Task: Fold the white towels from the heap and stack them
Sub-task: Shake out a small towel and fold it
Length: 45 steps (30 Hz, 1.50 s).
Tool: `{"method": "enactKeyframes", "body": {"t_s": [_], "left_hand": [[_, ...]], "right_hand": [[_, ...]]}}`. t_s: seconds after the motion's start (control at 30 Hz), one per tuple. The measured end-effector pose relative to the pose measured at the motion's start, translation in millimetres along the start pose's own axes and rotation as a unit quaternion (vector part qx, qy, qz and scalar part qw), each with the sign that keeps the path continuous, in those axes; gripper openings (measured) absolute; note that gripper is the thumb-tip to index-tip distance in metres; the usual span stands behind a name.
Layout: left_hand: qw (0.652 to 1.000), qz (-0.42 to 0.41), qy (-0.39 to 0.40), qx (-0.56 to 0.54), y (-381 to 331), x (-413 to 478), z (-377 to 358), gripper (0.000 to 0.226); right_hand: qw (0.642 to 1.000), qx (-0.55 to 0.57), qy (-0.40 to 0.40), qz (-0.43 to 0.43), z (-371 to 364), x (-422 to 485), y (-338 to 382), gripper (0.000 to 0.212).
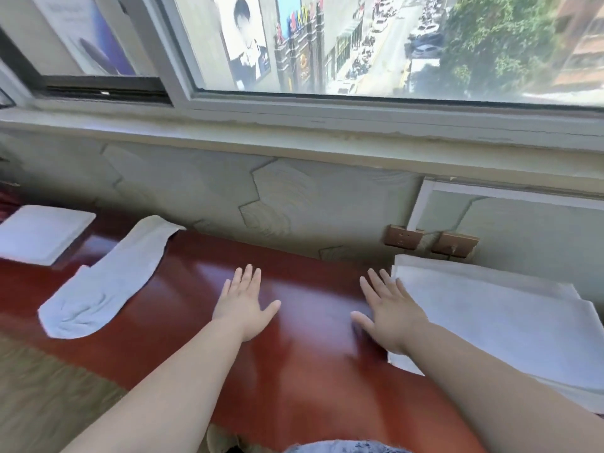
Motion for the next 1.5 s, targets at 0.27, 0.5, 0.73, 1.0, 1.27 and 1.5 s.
{"method": "enactKeyframes", "body": {"t_s": [0.27,0.5,0.73,1.0,1.27,1.5], "left_hand": [[0.992,0.116,0.003,-0.052,233,9,31,0.078],[0.963,0.240,-0.018,-0.120,447,-7,54,0.058],[0.934,0.300,-0.034,-0.192,566,-1,66,0.049],[0.931,0.261,-0.024,-0.253,600,97,70,0.069],[0.926,0.208,-0.074,-0.305,565,58,44,0.027],[0.964,0.151,-0.004,-0.217,530,25,23,0.020]], "right_hand": [[0.999,-0.011,0.033,0.012,33,121,160,0.076],[0.990,-0.014,0.112,0.079,18,231,350,0.077],[0.982,0.005,0.073,0.172,42,295,537,0.031],[0.973,-0.056,0.062,0.214,46,378,630,0.077],[0.973,-0.072,0.087,0.201,15,349,622,0.013],[0.955,-0.068,0.203,0.204,26,302,595,0.025]]}}
Point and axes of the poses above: each hand's wrist, its own x-axis towards the middle knuckle, its own z-axis out of the back of the hand, y = z × x, the point moved 8 cm from there along x, towards the middle knuckle, and after that the axes turned 12 degrees about -x, right-handed, at the moved point
